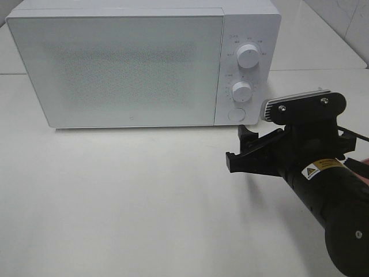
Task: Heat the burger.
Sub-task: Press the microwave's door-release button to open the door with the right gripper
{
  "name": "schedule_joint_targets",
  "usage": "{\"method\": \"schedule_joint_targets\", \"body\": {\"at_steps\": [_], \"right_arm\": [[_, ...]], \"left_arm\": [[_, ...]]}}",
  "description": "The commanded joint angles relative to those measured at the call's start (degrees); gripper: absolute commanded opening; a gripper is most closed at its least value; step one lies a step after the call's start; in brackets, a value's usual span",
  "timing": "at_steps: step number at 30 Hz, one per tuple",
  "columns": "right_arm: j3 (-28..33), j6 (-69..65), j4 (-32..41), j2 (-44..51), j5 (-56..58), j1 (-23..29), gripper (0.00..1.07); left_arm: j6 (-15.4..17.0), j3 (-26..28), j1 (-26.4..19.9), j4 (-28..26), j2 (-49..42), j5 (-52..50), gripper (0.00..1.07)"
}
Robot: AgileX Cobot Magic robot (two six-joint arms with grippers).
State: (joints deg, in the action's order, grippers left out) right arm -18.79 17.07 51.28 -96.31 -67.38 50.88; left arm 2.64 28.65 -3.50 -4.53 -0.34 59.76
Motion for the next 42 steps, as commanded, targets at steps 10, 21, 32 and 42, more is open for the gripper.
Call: {"method": "schedule_joint_targets", "body": {"at_steps": [10, 21, 32, 42], "right_arm": [[-0.5, -25.8, -0.1, 0.2, -0.9, 0.3, 0.72], [-0.5, -62.9, -0.1, 0.2, -0.9, 0.3, 0.54], [-0.5, -85.4, 0.3, 0.2, -0.5, 0.3, 0.19], [-0.5, -90.5, 0.3, 0.2, 5.4, -0.1, 0.0]], "left_arm": [[0.0, -0.1, 0.3, 0.2, -1.4, -0.5, 1.0], [0.0, -0.1, 0.3, 0.2, -1.4, -0.5, 1.0], [0.0, -0.1, 0.3, 0.2, -1.4, -0.5, 1.0], [0.0, -0.1, 0.3, 0.2, -1.4, -0.5, 1.0]]}}
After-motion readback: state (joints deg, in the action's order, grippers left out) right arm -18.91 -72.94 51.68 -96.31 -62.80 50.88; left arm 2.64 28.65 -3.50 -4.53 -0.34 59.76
